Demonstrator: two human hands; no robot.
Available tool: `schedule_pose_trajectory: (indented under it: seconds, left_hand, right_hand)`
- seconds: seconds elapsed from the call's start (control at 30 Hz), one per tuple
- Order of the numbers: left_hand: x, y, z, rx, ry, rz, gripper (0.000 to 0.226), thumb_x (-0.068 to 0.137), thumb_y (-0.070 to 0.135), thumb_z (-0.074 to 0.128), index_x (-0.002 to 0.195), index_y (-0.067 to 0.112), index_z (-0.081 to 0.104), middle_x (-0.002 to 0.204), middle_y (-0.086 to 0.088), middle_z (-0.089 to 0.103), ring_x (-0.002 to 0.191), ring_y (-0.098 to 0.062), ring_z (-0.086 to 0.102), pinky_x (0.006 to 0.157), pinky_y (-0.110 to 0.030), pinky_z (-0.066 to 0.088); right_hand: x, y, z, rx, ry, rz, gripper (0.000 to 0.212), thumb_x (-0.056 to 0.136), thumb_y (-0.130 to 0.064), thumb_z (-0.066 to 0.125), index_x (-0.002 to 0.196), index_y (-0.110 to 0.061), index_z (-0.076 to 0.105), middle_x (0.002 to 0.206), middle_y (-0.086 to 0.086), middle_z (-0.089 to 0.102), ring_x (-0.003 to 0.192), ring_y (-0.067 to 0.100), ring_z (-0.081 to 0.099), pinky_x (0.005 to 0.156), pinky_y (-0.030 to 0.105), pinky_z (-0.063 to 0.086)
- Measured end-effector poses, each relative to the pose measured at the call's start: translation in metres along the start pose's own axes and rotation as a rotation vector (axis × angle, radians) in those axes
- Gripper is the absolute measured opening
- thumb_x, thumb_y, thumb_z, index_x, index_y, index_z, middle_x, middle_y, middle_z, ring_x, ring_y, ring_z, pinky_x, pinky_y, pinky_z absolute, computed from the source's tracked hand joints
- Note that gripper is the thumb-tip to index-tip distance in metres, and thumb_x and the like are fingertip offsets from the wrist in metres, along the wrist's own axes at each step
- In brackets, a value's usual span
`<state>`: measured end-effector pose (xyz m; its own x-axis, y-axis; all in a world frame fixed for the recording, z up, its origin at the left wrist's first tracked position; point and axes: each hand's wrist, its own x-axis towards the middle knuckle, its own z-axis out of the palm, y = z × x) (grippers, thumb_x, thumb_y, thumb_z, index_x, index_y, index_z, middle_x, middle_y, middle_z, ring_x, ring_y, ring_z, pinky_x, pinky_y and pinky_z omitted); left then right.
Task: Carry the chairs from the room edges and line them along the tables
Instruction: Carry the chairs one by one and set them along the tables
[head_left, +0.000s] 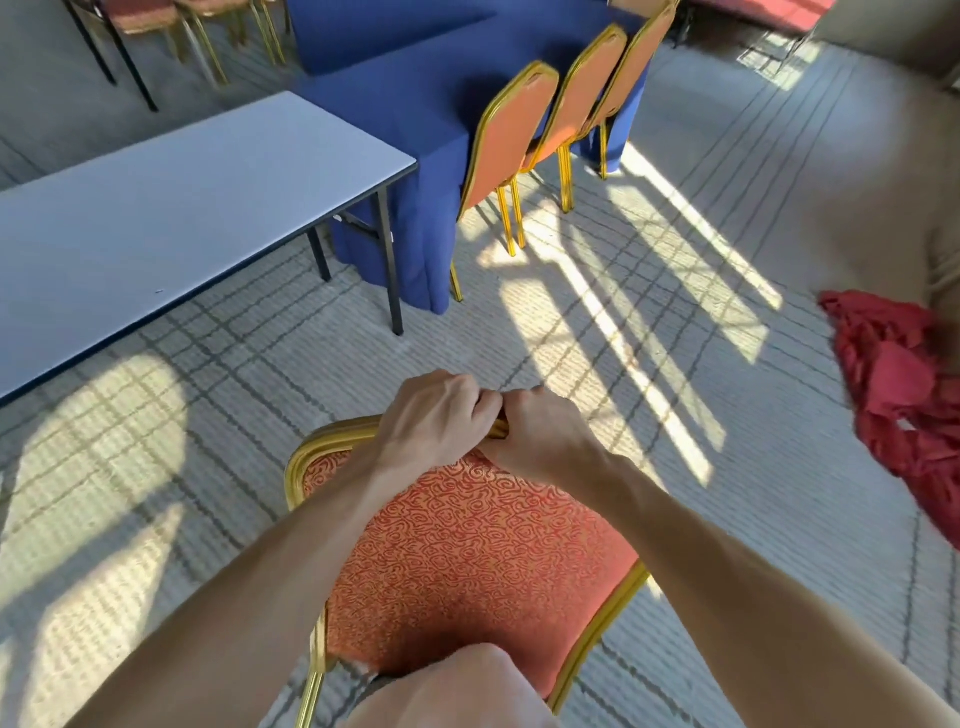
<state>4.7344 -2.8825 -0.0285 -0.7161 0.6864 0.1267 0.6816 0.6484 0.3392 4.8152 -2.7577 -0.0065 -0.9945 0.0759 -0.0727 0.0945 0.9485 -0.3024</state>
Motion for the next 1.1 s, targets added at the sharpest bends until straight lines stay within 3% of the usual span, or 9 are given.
schedule_pose_trajectory:
  seconds: [0.23, 0.37, 0.43, 0.53, 0.73, 0.83, 0.93, 1.0, 1.1]
  left_hand:
    - [0.059, -0.041, -0.022, 0.102, 0.061, 0.126, 0.048, 0.081, 0.039, 0.002, 0.075, 0.016, 0.045, 0.065, 0.001, 0.041, 0.060, -0.024, 0.040, 0.057, -0.032, 0.025]
    - [0.076, -0.053, -0.046, 0.030, 0.118, -0.055, 0.034, 0.089, 0.034, 0.024, 0.060, 0.019, 0.032, 0.050, 0.009, 0.030, 0.050, -0.020, 0.037, 0.049, -0.030, 0.027]
    - [0.078, -0.050, -0.050, -0.008, 0.145, -0.101, 0.039, 0.089, 0.018, 0.048, 0.057, 0.023, 0.026, 0.047, 0.007, 0.038, 0.041, -0.021, 0.042, 0.038, -0.031, 0.037]
    - [0.079, -0.047, -0.038, -0.007, 0.156, -0.193, 0.035, 0.083, 0.006, 0.055, 0.058, 0.020, 0.035, 0.046, -0.002, 0.047, 0.033, -0.022, 0.045, 0.030, -0.029, 0.040]
    - [0.108, -0.006, 0.006, 0.073, 0.220, -0.405, 0.037, 0.092, 0.032, 0.037, 0.068, 0.015, 0.060, 0.053, 0.000, 0.046, 0.053, -0.025, 0.056, 0.051, -0.028, 0.039]
    - [0.136, 0.027, 0.024, 0.044, 0.208, -0.480, 0.033, 0.089, 0.024, 0.055, 0.056, 0.019, 0.053, 0.053, -0.002, 0.055, 0.046, -0.024, 0.053, 0.043, -0.033, 0.046]
    - [0.167, 0.069, 0.046, 0.036, 0.260, -0.674, 0.045, 0.091, 0.040, 0.026, 0.056, 0.022, 0.047, 0.055, 0.004, 0.053, 0.052, -0.017, 0.050, 0.052, -0.031, 0.040]
    - [0.180, 0.087, 0.055, 0.040, 0.255, -0.739, 0.046, 0.091, 0.039, 0.026, 0.053, 0.021, 0.043, 0.050, 0.007, 0.044, 0.050, -0.015, 0.047, 0.050, -0.030, 0.035]
    - [0.187, 0.108, 0.070, 0.020, 0.262, -0.810, 0.047, 0.090, 0.038, 0.027, 0.048, 0.019, 0.036, 0.045, 0.005, 0.040, 0.045, -0.015, 0.045, 0.046, -0.030, 0.032]
  right_hand:
    - [0.093, 0.008, -0.029, -0.064, 0.010, -0.163, 0.029, 0.084, -0.050, 0.059, 0.097, -0.025, 0.068, 0.083, 0.000, 0.070, 0.081, 0.022, 0.065, 0.067, 0.032, 0.050]
    - [0.133, 0.006, -0.040, -0.093, 0.124, -0.387, 0.023, 0.083, -0.043, 0.064, 0.088, -0.022, 0.070, 0.071, -0.002, 0.069, 0.070, 0.023, 0.064, 0.064, 0.030, 0.046]
    - [0.144, 0.011, -0.036, -0.092, 0.207, -0.477, 0.018, 0.079, -0.039, 0.064, 0.077, -0.021, 0.069, 0.058, -0.005, 0.064, 0.053, 0.022, 0.061, 0.053, 0.028, 0.046]
    - [0.157, 0.024, -0.029, -0.064, 0.231, -0.577, 0.025, 0.077, -0.038, 0.049, 0.068, -0.022, 0.066, 0.048, -0.008, 0.055, 0.039, 0.018, 0.049, 0.041, 0.024, 0.041]
    - [0.180, 0.089, -0.026, 0.013, 0.213, -0.780, 0.012, 0.069, -0.028, 0.061, 0.058, -0.023, 0.058, 0.045, -0.005, 0.051, 0.035, 0.017, 0.044, 0.036, 0.020, 0.033]
    - [0.194, 0.128, -0.031, 0.016, 0.181, -0.830, 0.019, 0.069, -0.034, 0.051, 0.056, -0.022, 0.059, 0.043, -0.003, 0.052, 0.033, 0.019, 0.046, 0.039, 0.018, 0.029]
    - [0.205, 0.178, -0.043, 0.050, 0.102, -0.904, 0.016, 0.067, -0.032, 0.056, 0.055, -0.022, 0.058, 0.044, -0.003, 0.054, 0.035, 0.020, 0.048, 0.043, 0.017, 0.024]
    - [0.208, 0.198, -0.050, 0.069, 0.044, -0.918, 0.014, 0.065, -0.029, 0.065, 0.056, -0.023, 0.057, 0.045, -0.003, 0.054, 0.036, 0.019, 0.049, 0.044, 0.017, 0.025]
    - [0.209, 0.218, -0.051, 0.086, -0.046, -0.966, 0.023, 0.072, -0.038, 0.052, 0.057, -0.023, 0.057, 0.045, -0.004, 0.053, 0.038, 0.019, 0.049, 0.042, 0.019, 0.031]
